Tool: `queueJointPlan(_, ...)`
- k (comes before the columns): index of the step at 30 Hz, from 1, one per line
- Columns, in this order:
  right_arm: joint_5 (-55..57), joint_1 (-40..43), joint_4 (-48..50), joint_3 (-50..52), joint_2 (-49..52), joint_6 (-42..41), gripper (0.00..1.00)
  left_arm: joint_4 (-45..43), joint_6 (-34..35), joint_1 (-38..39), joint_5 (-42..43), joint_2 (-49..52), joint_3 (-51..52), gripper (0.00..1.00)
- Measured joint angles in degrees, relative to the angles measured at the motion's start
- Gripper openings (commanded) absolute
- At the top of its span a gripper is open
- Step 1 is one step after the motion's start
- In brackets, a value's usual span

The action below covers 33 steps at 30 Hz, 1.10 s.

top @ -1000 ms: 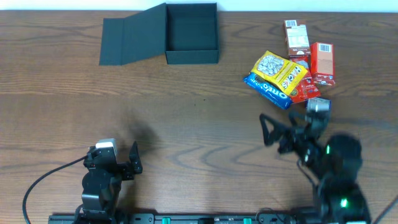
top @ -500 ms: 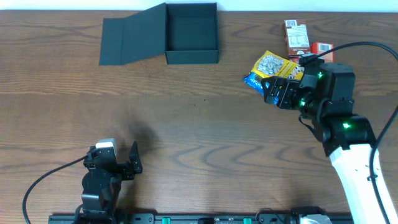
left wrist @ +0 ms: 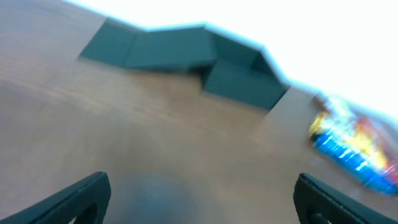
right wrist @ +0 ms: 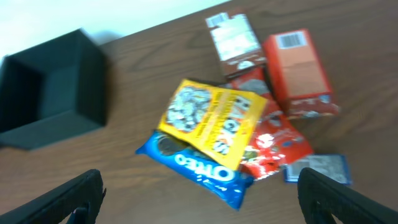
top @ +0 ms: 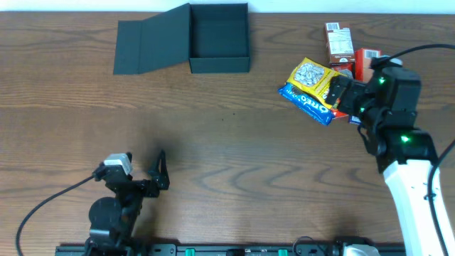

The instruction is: Pack container

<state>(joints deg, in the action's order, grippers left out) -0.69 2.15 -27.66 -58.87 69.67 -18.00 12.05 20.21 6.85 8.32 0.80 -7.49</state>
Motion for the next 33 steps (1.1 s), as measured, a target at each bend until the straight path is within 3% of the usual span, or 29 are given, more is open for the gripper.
queueJointPlan(5, 0.09, 2.82, 2.38, 0.00, 1.70, -0.85, 0.99, -18.69, 2.36, 0.00, 4.04, 7.23, 0.52, 0.95)
queueJointPlan(8, 0.04, 4.13, 5.33, -0.04, 2.78, -0.90, 0.99, -26.88, 2.49, 0.00, 7.52, 19.74, -0.55, 0.95)
queueJointPlan(10, 0.09, 5.03, 6.19, -0.04, 3.23, -0.94, 0.99, -27.06, 1.60, 0.00, 9.44, 29.27, -3.58, 0.95)
queueJointPlan(14, 0.07, 7.63, 6.01, -0.07, 4.13, -1.07, 0.99, -20.65, -3.34, 0.00, 12.31, 50.25, -18.84, 0.95)
queueJointPlan(22, 0.11, 12.20, 3.65, -0.13, 4.52, -0.79, 0.99, 3.02, -12.63, 2.01, 12.15, 87.08, -63.93, 0.95)
queueJointPlan(27, 0.13, 13.44, 3.45, -0.15, 4.55, -0.61, 0.99, 15.54, -13.49, 7.34, 5.95, 107.75, -90.92, 0.95)
queueJointPlan(33, 0.15, 14.19, 4.04, -0.17, 4.57, 0.02, 0.99, 22.38, -13.62, 13.35, -0.48, 125.46, -110.55, 0.95)
